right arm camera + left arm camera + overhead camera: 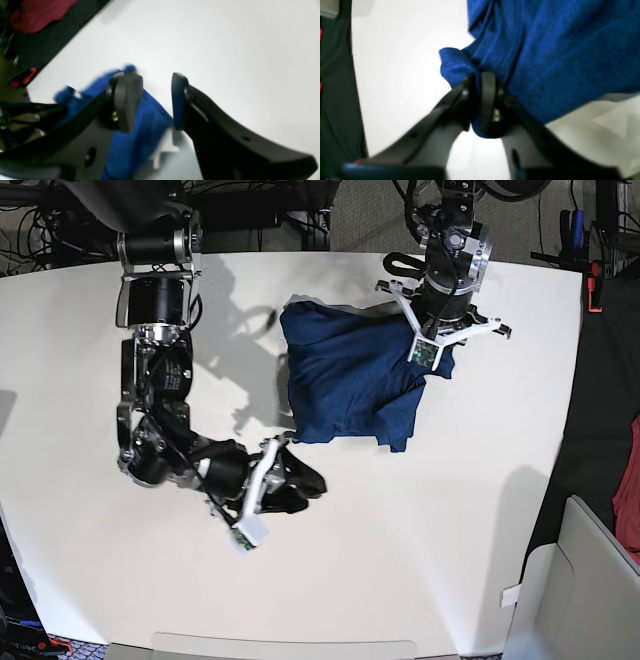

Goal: Fold the T-shirt properly
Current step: 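Grasp the folded shirt with both grippers and lift it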

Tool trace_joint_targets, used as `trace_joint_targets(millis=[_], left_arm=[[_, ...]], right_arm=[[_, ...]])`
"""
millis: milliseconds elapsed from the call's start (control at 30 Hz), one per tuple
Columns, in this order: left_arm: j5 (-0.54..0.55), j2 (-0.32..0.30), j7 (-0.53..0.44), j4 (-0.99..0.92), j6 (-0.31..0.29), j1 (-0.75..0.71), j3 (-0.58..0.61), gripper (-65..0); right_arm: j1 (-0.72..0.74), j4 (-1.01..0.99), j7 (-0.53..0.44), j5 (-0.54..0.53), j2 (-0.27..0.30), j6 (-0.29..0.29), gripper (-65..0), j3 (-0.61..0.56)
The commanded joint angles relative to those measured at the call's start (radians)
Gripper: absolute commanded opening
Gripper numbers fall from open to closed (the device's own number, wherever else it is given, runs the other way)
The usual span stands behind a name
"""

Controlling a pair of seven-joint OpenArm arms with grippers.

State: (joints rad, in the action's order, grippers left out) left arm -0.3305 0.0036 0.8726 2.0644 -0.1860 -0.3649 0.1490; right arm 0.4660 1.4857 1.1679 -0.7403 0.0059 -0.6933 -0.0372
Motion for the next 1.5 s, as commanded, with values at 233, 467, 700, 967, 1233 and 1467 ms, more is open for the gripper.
trace_joint_targets(millis=[233, 467, 700, 967, 1233, 1467], left_arm=[[-0.006, 0.006, 0.033, 0.017, 0.007, 0.016, -0.024, -46.0], [-0.006, 0.008, 0.030, 0.020, 0.007, -0.004, -0.024, -46.3], [-0.006, 0.008, 0.010, 0.023, 0.007, 0.002, -0.018, -49.1], [-0.003, -0.009, -0.085, 0.026, 0.000, -0.004, 0.108, -52.4], [-0.005, -0.041, 0.026, 0.009, 0.000, -0.013, 0.200, -64.4], [-0.005, -0.043, 0.040, -0.072, 0.000, 0.011, 0.217, -64.3]], right_arm=[[0.198, -0.136, -0.018, 0.097, -0.111, -0.005, -41.1, -0.266], [0.248, -0.175, -0.015, 0.097, -0.111, -0.005, -41.2, -0.453], [0.276, -0.176, -0.016, 0.118, -0.080, -0.005, -41.2, -0.593], [0.236, -0.178, -0.081, 0.334, -0.093, -0.005, -41.7, -0.590], [0.211, -0.285, -0.084, 0.356, -0.096, -0.005, -58.5, -0.594], [0.162, -0.372, -0.087, 0.380, -0.086, -0.005, -58.5, -0.591]])
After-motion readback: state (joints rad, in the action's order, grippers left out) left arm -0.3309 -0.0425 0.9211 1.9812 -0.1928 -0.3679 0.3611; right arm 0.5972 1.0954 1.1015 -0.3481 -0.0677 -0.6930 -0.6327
